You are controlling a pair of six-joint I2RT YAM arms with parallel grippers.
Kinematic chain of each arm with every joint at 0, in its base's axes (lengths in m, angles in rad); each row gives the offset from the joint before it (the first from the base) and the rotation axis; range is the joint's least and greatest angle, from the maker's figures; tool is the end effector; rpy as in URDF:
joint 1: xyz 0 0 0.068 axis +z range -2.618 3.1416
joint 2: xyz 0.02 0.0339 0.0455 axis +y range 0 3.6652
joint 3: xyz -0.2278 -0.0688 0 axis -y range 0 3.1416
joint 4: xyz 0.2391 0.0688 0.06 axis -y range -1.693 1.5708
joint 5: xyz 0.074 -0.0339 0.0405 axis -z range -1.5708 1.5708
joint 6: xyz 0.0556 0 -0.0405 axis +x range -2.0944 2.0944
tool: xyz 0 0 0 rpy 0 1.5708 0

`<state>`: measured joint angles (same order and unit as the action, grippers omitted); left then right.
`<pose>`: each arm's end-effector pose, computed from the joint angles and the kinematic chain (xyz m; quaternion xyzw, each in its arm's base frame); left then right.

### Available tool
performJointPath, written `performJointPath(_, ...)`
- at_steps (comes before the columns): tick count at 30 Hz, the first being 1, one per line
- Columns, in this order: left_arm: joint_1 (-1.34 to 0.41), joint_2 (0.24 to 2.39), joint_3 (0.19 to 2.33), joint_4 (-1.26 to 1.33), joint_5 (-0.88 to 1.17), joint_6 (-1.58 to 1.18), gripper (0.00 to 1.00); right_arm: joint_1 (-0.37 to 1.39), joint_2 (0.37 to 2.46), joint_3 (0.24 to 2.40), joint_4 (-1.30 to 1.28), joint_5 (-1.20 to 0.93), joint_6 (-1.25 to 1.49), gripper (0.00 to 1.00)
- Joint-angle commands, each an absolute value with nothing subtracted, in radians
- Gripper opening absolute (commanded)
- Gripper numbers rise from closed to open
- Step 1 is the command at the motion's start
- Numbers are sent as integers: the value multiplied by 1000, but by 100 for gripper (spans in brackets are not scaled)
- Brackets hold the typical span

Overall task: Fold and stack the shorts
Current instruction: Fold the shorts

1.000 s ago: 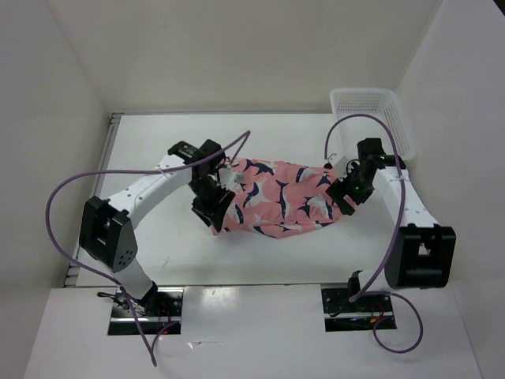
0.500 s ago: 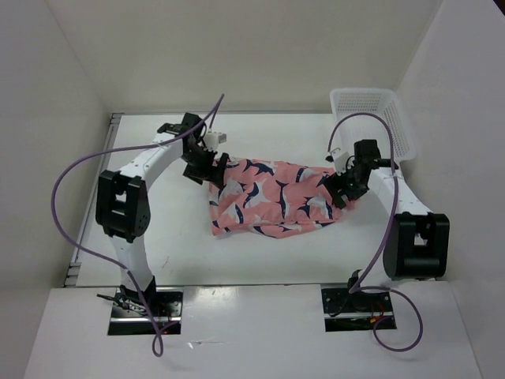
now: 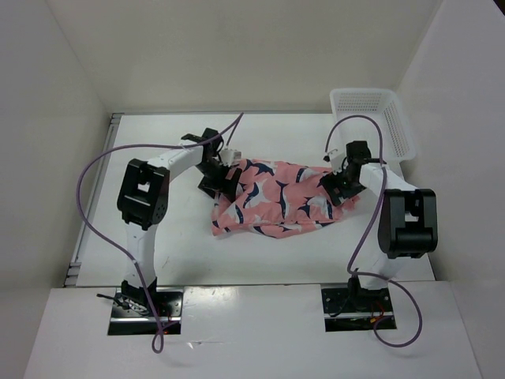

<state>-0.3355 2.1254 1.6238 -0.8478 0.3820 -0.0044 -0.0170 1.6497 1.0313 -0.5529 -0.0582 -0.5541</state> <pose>0.3766 -0.1533 0.1223 0.1815 0.9590 -0.2043 0.0750 0.3179 -0.0022 0.1316 -0.2655 0.9431 -0.0285 0.1983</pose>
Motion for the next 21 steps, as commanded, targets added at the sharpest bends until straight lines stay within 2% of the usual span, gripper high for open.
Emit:
performJointPath(1, -366, 2169, 1641, -828, 475, 0, 95, -6, 1699, 1026, -491, -46, -540, 93)
performJointPath(3, -376, 2184, 1641, -818, 518, 0, 89, -6, 1723, 1045, -500, -78, -560, 89)
performJointPath(4, -376, 2197, 1641, -805, 531, 0, 75, 4, 1745, 1058, -511, -78, -569, 82)
performJointPath(7, -376, 2218, 1632, -795, 572, 0, 55, 24, 1775, 1069, -521, -101, -581, 62)
performJointPath(8, -376, 2218, 1632, -795, 596, 0, 51, 34, 1775, 1069, -531, -110, -581, 45)
performJointPath(9, -376, 2227, 1632, -795, 607, 0, 42, 58, 1775, 1069, -531, -110, -592, 36)
performJointPath(10, -376, 2227, 1632, -795, 607, 0, 36, 75, 1775, 1069, -544, -126, -592, 22)
performJointPath(11, -376, 2227, 1659, -795, 607, 0, 25, 109, 1775, 1069, -563, -138, -592, 16)
performJointPath(13, -364, 2227, 1690, -804, 575, 0, 10, 146, 1763, 1092, -584, -192, -563, 3)
performJointPath(15, -335, 2206, 1754, -815, 491, 0, 1, 201, 1753, 1147, -612, -269, -507, 0)
performJointPath(21, -203, 2114, 1937, -847, 223, 0, 0, 261, 1753, 1360, -643, -468, -344, 0)
